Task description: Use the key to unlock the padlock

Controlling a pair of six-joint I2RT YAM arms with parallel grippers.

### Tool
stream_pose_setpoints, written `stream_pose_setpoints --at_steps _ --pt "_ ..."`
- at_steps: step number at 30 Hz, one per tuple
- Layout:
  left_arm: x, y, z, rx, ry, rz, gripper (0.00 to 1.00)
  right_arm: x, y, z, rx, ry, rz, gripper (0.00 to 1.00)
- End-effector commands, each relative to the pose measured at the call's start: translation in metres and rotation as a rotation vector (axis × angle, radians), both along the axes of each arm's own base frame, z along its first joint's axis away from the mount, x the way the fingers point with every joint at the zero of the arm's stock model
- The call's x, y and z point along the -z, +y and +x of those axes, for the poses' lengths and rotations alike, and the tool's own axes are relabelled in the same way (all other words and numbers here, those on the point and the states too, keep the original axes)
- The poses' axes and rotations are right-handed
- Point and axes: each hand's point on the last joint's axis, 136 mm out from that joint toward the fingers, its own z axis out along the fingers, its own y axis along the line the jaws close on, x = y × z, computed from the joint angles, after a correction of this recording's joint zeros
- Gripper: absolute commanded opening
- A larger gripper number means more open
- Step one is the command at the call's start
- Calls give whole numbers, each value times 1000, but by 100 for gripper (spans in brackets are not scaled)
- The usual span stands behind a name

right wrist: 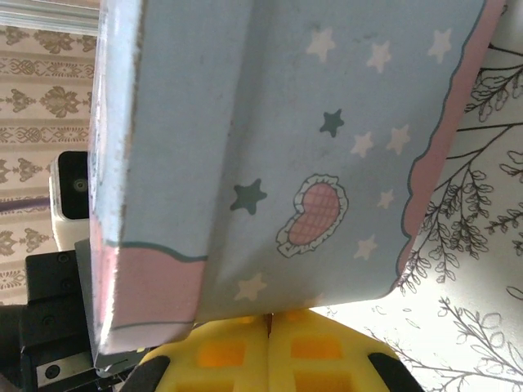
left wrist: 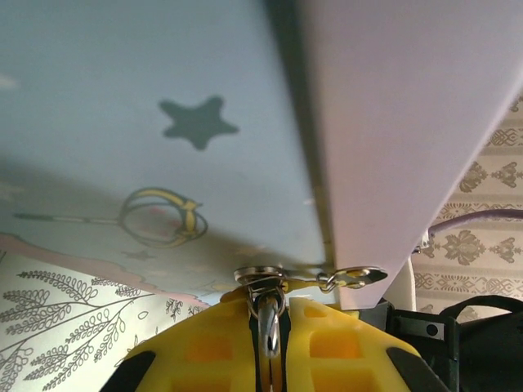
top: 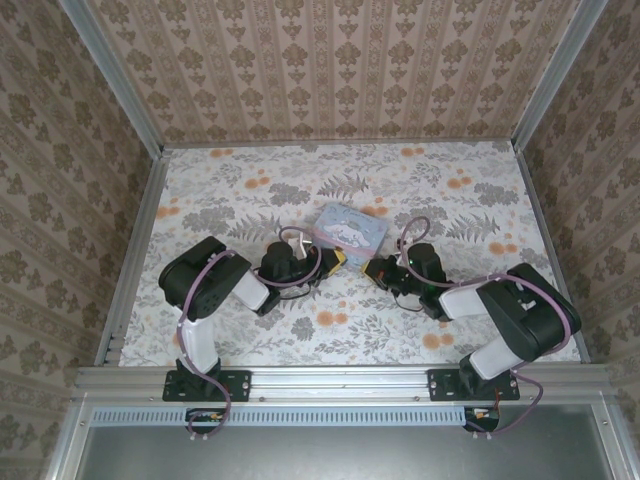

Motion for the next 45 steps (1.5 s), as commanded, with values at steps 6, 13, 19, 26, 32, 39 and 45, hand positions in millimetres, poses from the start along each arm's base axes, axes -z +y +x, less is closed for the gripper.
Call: stream_pose_setpoints --at_steps 6,13,19,26,32,39,45 --pt "-18 -10 -7 50 -35 -51 0 -17 10 -22 -22 -43 30 0" --pt "-20 -11 -7 52 -36 -56 0 -16 18 -28 -5 -41 15 0" --pt "-23 -11 -9 57 -41 -60 0 -13 15 -16 71 -20 33 0" --pt "-26 -11 -10 60 -45 -65 0 -9 23 -5 97 4 81 0" --pt "-24 -10 -11 61 -44 -62 0 -7 28 -4 99 9 100 0" --pt "-21 -10 -11 65 -42 -56 0 -9 26 -10 100 2 87 0" --pt "-20 -10 -11 65 -40 -55 0 -14 24 -11 103 -7 72 0"
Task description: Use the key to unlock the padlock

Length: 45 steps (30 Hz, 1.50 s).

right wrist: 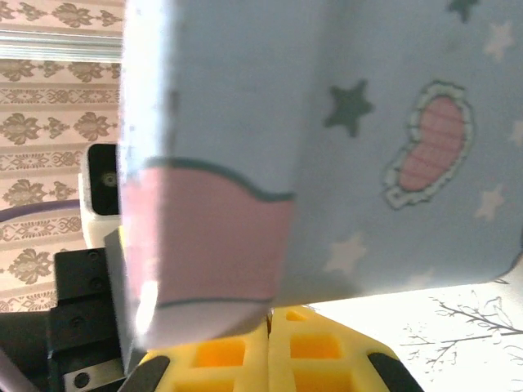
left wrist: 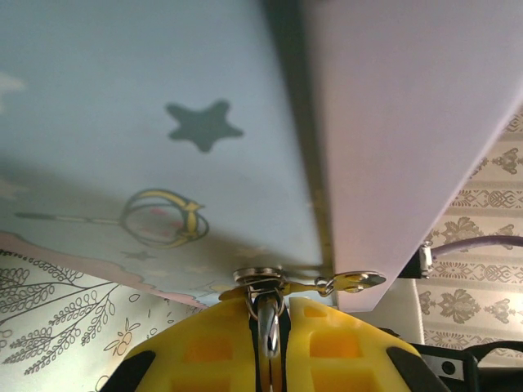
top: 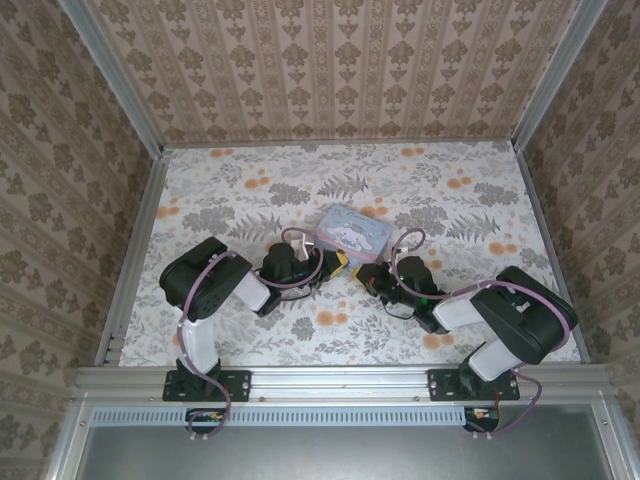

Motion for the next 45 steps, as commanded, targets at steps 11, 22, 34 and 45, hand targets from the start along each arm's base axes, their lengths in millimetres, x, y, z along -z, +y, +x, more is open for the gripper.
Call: stream_pose_setpoints --at_steps 11,22,34,45 --pt "-21 -7 -4 35 -48 -54 0 -8 3 9 16 -19 -4 0" --pt "-26 -10 -6 39 -43 -67 0 -13 7 16 26 -46 7 0" --pt "-43 -33 -22 63 -36 -111 0 -14 8 23 39 -158 47 0" --pt "-35 -35 -30 72 -22 -97 0 -5 1 30 48 -101 72 0"
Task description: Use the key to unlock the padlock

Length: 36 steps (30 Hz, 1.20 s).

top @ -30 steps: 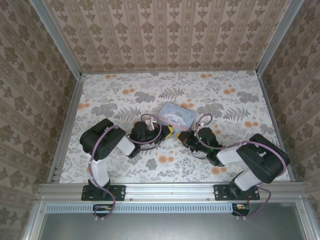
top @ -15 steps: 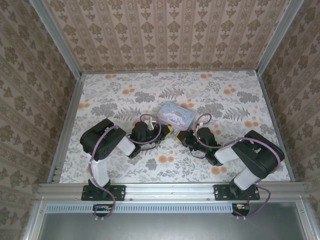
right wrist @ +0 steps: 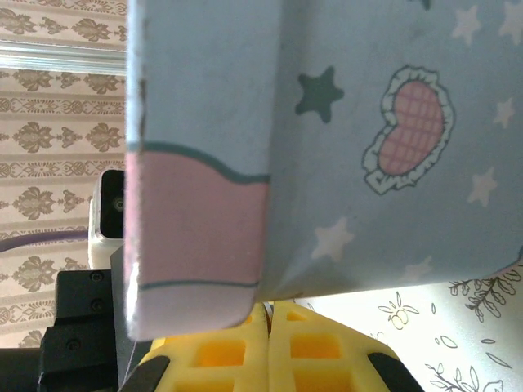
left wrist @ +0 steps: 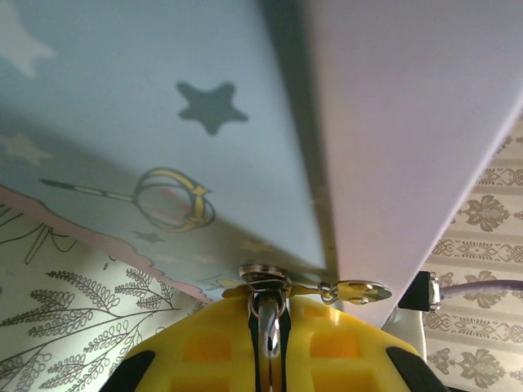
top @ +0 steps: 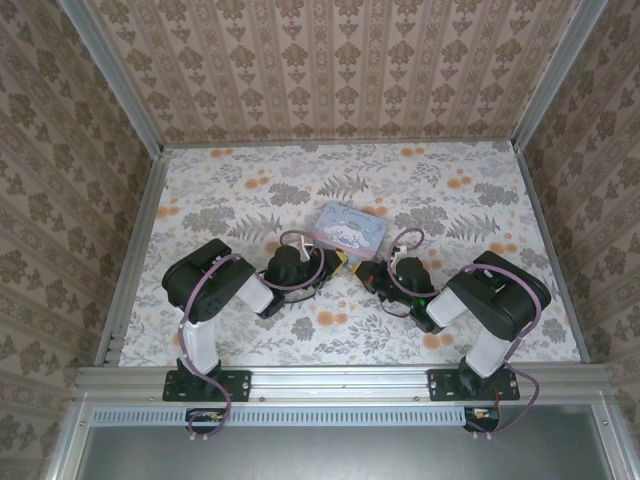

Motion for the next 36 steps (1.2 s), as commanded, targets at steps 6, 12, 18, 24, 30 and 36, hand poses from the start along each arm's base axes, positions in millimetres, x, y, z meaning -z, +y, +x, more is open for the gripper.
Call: stream_pose_setpoints --at_steps 6,12,18,24,30,36 --pt "-49 -38 -44 212 -68 -143 0 -26 8 16 -7 -66 84 0" --pt "-48 -39 -49 222 -62 -141 0 -25 9 22 -66 -98 13 0" --pt "-51 -41 -52 229 -56 -150 0 -27 13 24 -150 -165 -143 0" --pt "-50 -44 -54 234 -52 -151 0 -32 15 30 -145 -179 -149 0" --pt "-51 -43 -56 232 -56 -148 0 -42 23 38 -91 -124 71 0" --pt "-51 -42 -57 234 -58 -148 0 -37 27 45 -36 0 238 0"
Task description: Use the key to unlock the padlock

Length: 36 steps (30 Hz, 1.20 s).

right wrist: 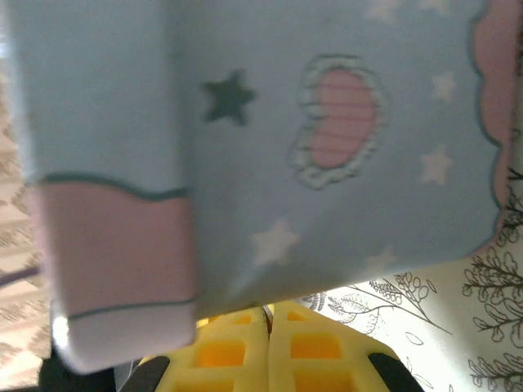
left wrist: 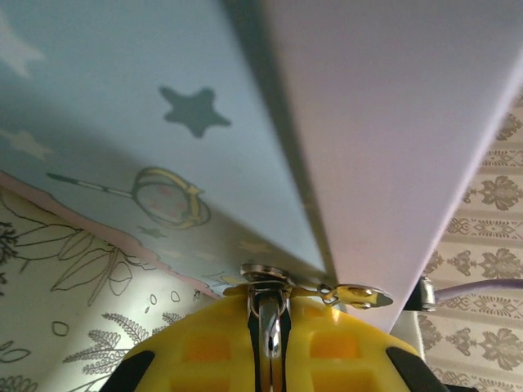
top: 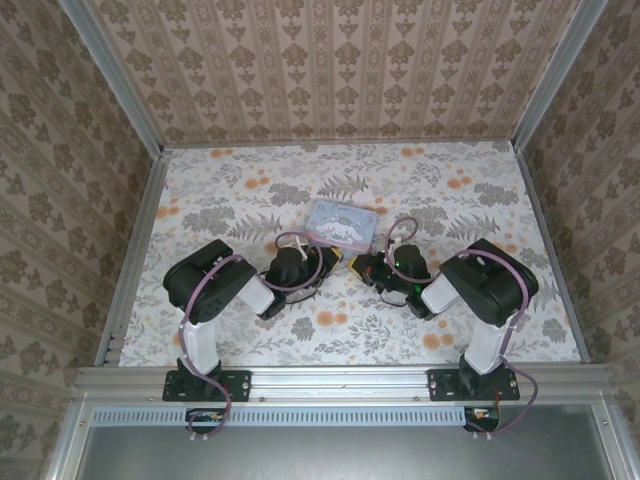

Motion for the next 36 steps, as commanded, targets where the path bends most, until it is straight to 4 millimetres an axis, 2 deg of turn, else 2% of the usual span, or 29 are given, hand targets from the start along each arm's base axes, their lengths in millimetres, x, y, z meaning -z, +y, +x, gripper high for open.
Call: stream_pose_setpoints --at_steps 1,7,12,16,20,27,36 --pt "-58 -52 -72 363 -69 -178 0 -46 15 26 46 -56 191 0" --pt "-57 -52 -71 361 -68 -176 0 -48 17 29 12 -65 171 0" --pt "-56 -51 -72 365 -64 -175 0 -35 19 22 -118 -109 -71 0" --pt "-53 -51 -73 367 -55 -171 0 -40 10 19 -170 -182 -253 0" --pt "-52 -53 -72 370 -53 -171 0 -50 7 19 -183 -247 -308 0" --pt "-53 -53 -71 365 -56 -173 0 -52 11 21 -158 -259 -223 0" --pt "-56 -53 -72 368 -61 -178 0 -62 20 31 -38 -139 165 0"
